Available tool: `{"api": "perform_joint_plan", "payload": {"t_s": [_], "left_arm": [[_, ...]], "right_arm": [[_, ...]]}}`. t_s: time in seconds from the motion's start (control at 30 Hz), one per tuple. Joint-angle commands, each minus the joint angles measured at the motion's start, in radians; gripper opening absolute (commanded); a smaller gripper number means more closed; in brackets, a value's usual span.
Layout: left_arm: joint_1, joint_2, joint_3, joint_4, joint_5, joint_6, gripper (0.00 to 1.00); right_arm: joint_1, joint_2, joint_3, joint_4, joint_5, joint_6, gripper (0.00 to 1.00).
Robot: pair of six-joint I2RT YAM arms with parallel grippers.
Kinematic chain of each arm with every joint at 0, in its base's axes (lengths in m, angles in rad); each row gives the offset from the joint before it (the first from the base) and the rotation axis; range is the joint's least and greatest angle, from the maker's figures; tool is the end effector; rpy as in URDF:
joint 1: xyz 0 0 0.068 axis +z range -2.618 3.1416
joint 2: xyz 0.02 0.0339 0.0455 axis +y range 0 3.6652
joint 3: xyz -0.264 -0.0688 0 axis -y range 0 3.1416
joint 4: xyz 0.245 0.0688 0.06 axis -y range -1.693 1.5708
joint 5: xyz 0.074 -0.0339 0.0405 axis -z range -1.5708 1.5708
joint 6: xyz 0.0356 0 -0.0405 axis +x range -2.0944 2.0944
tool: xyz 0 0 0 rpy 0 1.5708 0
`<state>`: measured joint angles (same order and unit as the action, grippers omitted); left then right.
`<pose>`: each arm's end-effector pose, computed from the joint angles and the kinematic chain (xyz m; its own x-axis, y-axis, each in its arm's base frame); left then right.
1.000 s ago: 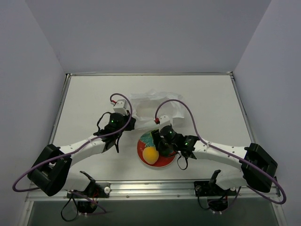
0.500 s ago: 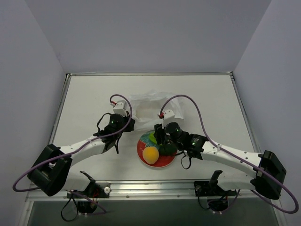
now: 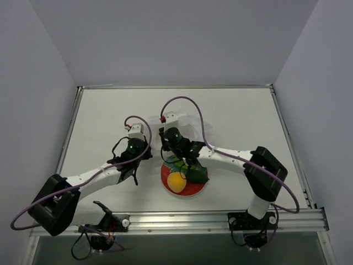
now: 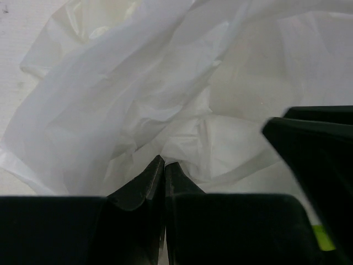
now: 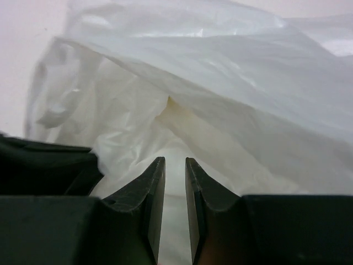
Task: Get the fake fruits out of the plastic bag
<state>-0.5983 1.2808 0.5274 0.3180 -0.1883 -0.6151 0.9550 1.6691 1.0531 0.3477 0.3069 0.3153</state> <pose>0.2211 -0.1427 0.1967 -0.5230 -0.3295 -0.7861 0.1362 0.8781 -0.4587 0.2309 0.3078 0.2550 -0.3347 0.0388 -0.9415 -0.5324 0.8166 0.2229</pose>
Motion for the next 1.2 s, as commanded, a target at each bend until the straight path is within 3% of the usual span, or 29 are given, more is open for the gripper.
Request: {"api": "perform_joint_plan", "payload": {"t_s": [0.0,0.07,0.1,0.2,0.3,0.4,0.6,0.83,0.97,1.17], "left_arm": [[-0.015,-0.098,0.016,-0.085,-0.098,-0.009,0.02],[-0.018,-0.113,0.017,-0.118,-0.111,-0.011,0.04],[-0.02,-0.123,0.022,-0.131,-0.111,-0.011,0.19],[-0.02,-0.156,0.049,-0.186,-0.089,-0.006,0.52],[-0.018,-0.225,0.095,-0.238,-0.079,0.002,0.59],[-0.02,-0.274,0.183,-0.305,-0.066,0.009,0.62],[0.031,-0.279,0.338,-0.476,-0.18,-0.058,0.6],[0.375,-0.161,0.33,-0.478,0.045,-0.205,0.59],[0.497,-0.016,0.315,-0.366,0.245,-0.281,0.59],[0.508,0.191,0.347,-0.235,0.346,-0.382,0.59]], "right_arm": [[-0.006,0.128,0.056,0.106,0.034,0.005,0.18],[-0.013,0.167,0.065,0.171,0.061,0.027,0.18],[-0.021,0.2,0.068,0.187,0.054,0.036,0.18],[-0.036,0.224,0.068,0.241,0.034,0.061,0.19],[-0.056,0.212,0.047,0.266,0.028,0.064,0.19],[-0.094,0.183,0.01,0.28,-0.008,0.068,0.19],[-0.151,0.121,-0.064,0.304,-0.086,0.068,0.19],[-0.167,0.081,-0.094,0.31,-0.14,0.053,0.2],[-0.167,0.069,-0.102,0.312,-0.164,0.053,0.2],[-0.167,0.06,-0.104,0.307,-0.18,0.05,0.2]]}}
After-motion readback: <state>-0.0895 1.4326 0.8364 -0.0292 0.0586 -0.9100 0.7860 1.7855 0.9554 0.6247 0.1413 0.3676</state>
